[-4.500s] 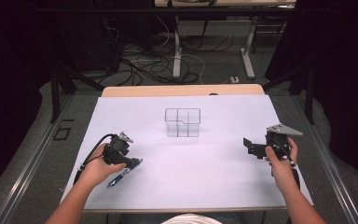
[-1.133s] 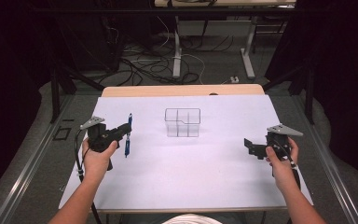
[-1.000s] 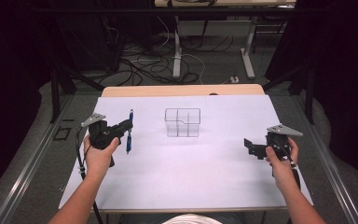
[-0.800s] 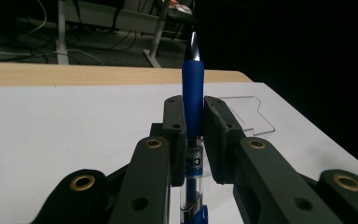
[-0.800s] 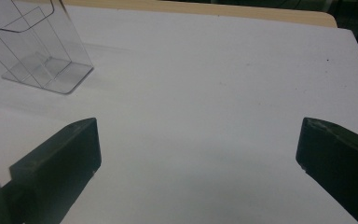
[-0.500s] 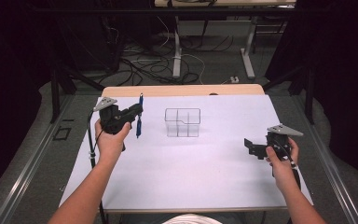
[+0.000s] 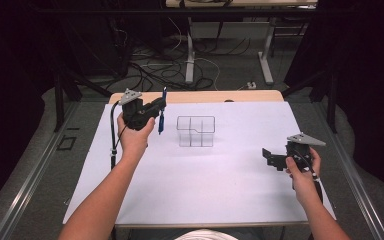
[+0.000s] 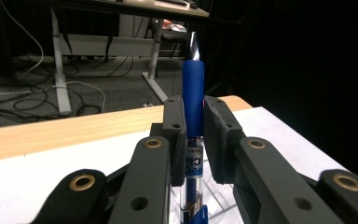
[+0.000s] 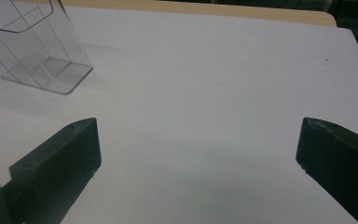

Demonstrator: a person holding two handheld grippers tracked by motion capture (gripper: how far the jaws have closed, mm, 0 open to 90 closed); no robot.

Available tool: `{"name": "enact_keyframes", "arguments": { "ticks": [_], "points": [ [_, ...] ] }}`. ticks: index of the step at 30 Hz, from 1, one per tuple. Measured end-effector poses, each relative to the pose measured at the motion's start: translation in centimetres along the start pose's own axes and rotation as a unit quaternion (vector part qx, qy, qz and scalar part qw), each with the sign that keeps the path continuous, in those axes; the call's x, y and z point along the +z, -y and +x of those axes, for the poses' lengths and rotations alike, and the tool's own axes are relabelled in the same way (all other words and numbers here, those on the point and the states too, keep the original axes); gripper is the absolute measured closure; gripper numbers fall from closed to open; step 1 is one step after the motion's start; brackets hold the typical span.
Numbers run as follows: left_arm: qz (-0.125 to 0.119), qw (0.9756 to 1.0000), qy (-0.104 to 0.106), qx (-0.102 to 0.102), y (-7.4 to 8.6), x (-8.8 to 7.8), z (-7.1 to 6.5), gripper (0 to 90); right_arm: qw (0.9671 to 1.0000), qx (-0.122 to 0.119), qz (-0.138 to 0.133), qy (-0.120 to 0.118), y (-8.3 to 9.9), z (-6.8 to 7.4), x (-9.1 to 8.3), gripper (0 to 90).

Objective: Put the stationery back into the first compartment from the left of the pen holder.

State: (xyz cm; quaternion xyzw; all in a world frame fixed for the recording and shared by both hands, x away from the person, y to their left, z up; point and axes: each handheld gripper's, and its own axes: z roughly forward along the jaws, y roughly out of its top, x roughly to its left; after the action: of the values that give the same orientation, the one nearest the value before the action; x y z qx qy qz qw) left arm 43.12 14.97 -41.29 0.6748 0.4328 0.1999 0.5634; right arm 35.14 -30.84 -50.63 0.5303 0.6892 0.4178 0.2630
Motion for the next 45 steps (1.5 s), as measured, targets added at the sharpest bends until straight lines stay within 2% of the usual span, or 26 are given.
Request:
{"name": "enact_keyframes", "arguments": {
  "ticks": [3,20,29,39,40,41,42,45],
  "points": [
    [-0.005,0.9999,-0.002,0.010,-0.2,0.8,-0.4,79.4,1.0000,0.001,0.000,0.000,0.0,0.0,0.0,0.0],
    [-0.020,0.9997,-0.010,0.006,-0.2,4.6,-1.5,79.4,1.0000,0.001,0.000,-0.001,0.0,-0.1,-0.1,0.0],
    [-0.009,0.9998,-0.015,0.008,0.6,6.4,-1.3,79.4,1.0000,0.001,0.000,-0.002,0.1,-0.1,0.0,0.0],
    [-0.007,0.9997,-0.022,-0.008,1.2,7.7,-0.9,79.4,1.0000,0.004,-0.001,-0.005,0.1,-0.1,-0.1,0.0],
    [-0.007,0.9997,-0.022,-0.003,1.2,7.9,-0.9,79.4,1.0000,0.004,-0.001,-0.005,0.1,-0.1,-0.1,0.0],
    [-0.008,0.9997,-0.023,-0.006,1.3,8.0,-0.9,79.4,0.9999,0.002,0.012,-0.004,0.0,-0.1,-0.3,0.0],
    [-0.004,0.9997,-0.023,-0.008,1.3,8.1,-1.0,79.4,1.0000,0.004,0.002,-0.004,0.1,-0.1,-0.2,0.0],
    [-0.003,0.9997,-0.023,-0.009,1.5,8.5,-1.1,79.4,1.0000,0.005,0.001,-0.004,0.1,-0.1,-0.1,0.0]
  ]
}}
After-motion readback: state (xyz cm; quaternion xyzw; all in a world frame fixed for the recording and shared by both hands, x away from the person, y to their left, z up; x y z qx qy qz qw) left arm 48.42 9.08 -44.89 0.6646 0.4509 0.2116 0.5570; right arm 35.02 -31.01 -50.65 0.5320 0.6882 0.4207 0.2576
